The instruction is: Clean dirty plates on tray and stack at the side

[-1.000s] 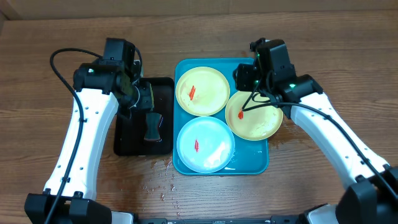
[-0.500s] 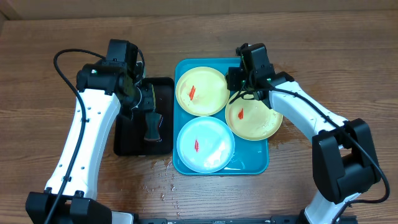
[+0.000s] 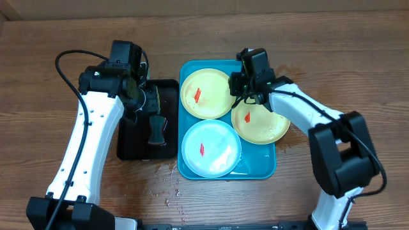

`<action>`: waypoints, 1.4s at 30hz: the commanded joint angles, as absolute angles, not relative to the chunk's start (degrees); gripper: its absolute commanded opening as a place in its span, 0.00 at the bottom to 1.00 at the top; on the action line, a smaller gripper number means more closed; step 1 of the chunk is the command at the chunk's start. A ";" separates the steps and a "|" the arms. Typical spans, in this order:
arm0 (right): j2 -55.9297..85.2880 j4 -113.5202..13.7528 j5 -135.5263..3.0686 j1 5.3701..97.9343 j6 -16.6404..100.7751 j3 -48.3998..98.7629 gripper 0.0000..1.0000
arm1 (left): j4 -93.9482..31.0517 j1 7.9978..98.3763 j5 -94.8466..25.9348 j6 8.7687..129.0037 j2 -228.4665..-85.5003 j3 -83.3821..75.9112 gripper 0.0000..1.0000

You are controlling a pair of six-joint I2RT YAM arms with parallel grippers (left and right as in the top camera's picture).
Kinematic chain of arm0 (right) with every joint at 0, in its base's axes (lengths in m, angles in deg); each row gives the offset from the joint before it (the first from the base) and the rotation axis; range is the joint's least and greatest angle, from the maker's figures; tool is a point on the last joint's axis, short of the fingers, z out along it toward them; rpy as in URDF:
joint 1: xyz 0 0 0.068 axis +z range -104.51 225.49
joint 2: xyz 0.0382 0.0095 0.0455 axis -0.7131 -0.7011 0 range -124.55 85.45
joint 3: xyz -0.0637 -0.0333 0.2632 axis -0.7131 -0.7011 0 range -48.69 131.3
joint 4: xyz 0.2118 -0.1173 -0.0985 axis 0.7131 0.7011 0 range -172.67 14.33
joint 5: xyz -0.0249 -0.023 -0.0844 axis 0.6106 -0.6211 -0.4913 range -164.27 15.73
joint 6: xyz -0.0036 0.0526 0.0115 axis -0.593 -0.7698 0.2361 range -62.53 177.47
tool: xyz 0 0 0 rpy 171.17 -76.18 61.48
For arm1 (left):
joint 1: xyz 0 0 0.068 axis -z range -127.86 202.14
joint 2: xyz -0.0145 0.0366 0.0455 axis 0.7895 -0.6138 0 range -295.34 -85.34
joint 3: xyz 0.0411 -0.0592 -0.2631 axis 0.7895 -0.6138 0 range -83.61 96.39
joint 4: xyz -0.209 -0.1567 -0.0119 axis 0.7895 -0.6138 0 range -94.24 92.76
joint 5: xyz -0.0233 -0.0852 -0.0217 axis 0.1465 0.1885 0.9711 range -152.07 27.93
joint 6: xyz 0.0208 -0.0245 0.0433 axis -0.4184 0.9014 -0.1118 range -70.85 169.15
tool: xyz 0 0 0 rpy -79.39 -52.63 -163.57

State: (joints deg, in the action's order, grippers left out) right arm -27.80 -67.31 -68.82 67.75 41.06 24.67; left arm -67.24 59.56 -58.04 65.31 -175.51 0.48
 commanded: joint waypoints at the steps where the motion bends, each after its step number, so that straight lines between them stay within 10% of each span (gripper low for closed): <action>1: -28.72 -68.47 -69.34 67.90 41.43 24.32 0.29 | -67.02 59.84 -58.24 65.90 -176.01 -0.28 0.44; 33: -31.69 -79.27 -74.85 66.24 47.53 24.89 0.04 | -67.00 59.84 -61.06 62.84 -176.01 -0.28 0.49; 37: -31.69 -78.35 -74.65 66.26 47.51 24.86 0.09 | -67.00 59.84 -61.06 62.86 -175.99 -0.28 0.49; 42: -31.69 -77.61 -74.63 65.74 48.91 24.89 0.63 | -66.43 59.84 -61.03 62.89 -175.99 -0.28 0.49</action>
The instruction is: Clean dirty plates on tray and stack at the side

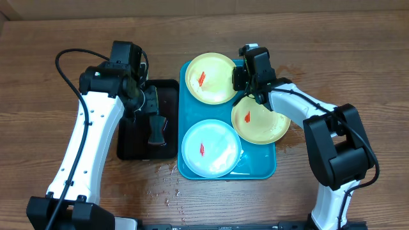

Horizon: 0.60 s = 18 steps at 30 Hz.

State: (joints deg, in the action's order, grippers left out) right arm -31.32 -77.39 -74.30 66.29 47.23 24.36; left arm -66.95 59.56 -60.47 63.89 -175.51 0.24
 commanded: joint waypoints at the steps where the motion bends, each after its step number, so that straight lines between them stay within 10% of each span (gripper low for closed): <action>1: -31.69 -77.33 -74.63 65.63 48.21 24.86 0.64 | -66.32 59.84 -61.03 62.89 -176.01 -0.28 0.49; 18: -31.69 -69.02 -67.75 65.35 35.73 24.86 0.18 | -65.97 59.84 -61.03 63.08 -176.01 -0.28 0.49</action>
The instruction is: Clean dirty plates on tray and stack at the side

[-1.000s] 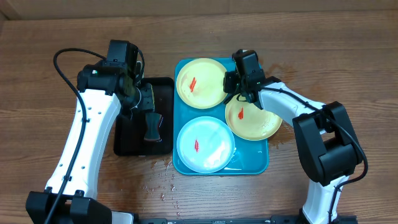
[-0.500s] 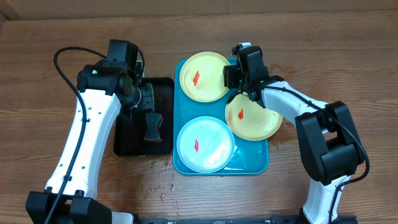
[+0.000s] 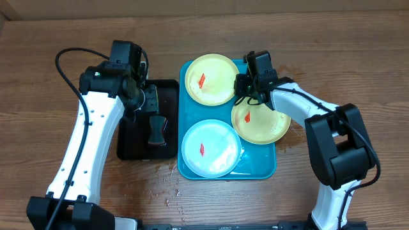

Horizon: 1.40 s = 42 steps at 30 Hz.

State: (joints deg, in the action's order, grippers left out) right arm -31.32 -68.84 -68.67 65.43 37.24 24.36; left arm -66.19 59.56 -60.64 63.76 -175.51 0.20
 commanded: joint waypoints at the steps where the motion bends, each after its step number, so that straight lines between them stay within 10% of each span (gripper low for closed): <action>1: -31.69 -69.02 -67.75 65.35 35.73 24.89 0.17 | -65.99 59.84 -61.03 63.08 -176.01 -0.28 0.49; 5: -31.69 -69.04 -67.84 65.35 35.79 24.89 0.04 | -66.19 59.84 -61.03 63.08 -176.01 -0.28 0.49; 21: -31.67 -52.10 -62.96 61.83 42.50 36.25 0.04 | -67.72 59.84 -61.03 62.86 -176.01 -0.28 0.45; 27: -31.69 -52.15 -62.61 61.80 40.89 36.19 0.42 | -67.63 59.84 -61.03 62.86 -175.99 -0.28 0.45; 42: -33.26 -52.28 -64.47 62.83 35.69 33.32 0.27 | -66.82 59.84 -61.03 62.89 -175.99 -0.28 0.44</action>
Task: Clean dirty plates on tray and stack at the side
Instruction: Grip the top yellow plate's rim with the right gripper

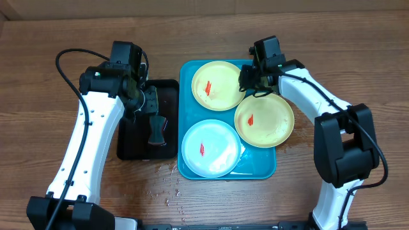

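Three dirty plates, each with a red smear, lie on the teal tray point(263, 165): a yellow plate point(216, 86) at the back, a second yellow plate point(264, 121) on the right reaching over the tray's right edge, and a white plate point(211, 148) at the front. My right gripper point(245, 83) sits at the right rim of the back yellow plate and appears shut on it. My left gripper point(152, 110) hangs over the black tray point(131, 147), just above a dark brush point(155, 130). How its jaws stand is hidden.
Water drops point(169, 185) lie on the wooden table in front of the trays. Bare wood lies to the right of the teal tray and along the back. A black cable point(67, 64) loops beside the left arm.
The right gripper has moved right and slightly toward the front. The back yellow plate has come with it, back inside the tray. The right yellow plate sits a little further right. The left arm is unchanged.
The right gripper first stood at the back yellow plate's right rim, that plate lying within the tray. Then the plate was further back, overhanging the tray's far edge. It then sat slightly nearer, and now lies inside the tray, further right. The left arm stayed over the brush.
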`<action>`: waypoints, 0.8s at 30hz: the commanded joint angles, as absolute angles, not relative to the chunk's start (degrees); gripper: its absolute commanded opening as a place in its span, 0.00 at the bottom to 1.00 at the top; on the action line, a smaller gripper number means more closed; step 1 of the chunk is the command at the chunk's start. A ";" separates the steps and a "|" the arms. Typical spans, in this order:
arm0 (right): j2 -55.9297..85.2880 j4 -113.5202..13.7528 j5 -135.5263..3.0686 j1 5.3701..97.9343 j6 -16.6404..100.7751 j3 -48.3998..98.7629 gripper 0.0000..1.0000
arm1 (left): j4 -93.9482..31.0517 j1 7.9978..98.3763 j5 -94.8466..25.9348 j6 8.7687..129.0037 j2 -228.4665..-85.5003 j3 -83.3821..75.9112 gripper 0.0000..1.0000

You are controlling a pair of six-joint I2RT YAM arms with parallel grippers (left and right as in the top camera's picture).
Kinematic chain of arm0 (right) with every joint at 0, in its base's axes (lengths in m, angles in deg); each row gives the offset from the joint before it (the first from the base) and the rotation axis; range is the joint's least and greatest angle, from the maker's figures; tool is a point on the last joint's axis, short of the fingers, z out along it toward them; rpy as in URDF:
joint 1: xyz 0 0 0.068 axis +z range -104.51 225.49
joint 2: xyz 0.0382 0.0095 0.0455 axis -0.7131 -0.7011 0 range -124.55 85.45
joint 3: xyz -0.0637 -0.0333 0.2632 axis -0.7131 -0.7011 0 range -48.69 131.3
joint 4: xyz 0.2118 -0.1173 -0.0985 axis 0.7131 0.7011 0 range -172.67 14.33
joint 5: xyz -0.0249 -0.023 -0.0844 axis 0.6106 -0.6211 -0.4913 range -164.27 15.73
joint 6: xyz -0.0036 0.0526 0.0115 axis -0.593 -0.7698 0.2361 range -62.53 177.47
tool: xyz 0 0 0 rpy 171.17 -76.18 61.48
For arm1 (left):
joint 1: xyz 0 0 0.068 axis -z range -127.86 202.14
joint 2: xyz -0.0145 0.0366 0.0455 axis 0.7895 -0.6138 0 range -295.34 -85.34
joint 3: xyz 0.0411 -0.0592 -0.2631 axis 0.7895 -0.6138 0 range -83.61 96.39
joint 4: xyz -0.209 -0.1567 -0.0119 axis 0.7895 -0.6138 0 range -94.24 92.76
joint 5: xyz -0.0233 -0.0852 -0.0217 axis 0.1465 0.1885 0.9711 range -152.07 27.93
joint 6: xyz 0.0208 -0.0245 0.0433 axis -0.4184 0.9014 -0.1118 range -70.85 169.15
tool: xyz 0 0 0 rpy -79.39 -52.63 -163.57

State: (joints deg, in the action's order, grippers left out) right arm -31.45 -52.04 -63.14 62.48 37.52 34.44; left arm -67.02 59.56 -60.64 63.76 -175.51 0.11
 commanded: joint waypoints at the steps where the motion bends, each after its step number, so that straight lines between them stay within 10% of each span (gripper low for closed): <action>1: -33.48 -52.28 -66.02 62.83 34.79 33.08 0.26 | -66.82 59.84 -61.03 62.89 -175.99 -0.28 0.45; 24: -34.16 -58.38 -70.15 63.31 38.77 33.00 0.04 | -66.82 59.84 -62.21 62.84 -176.01 -0.28 0.43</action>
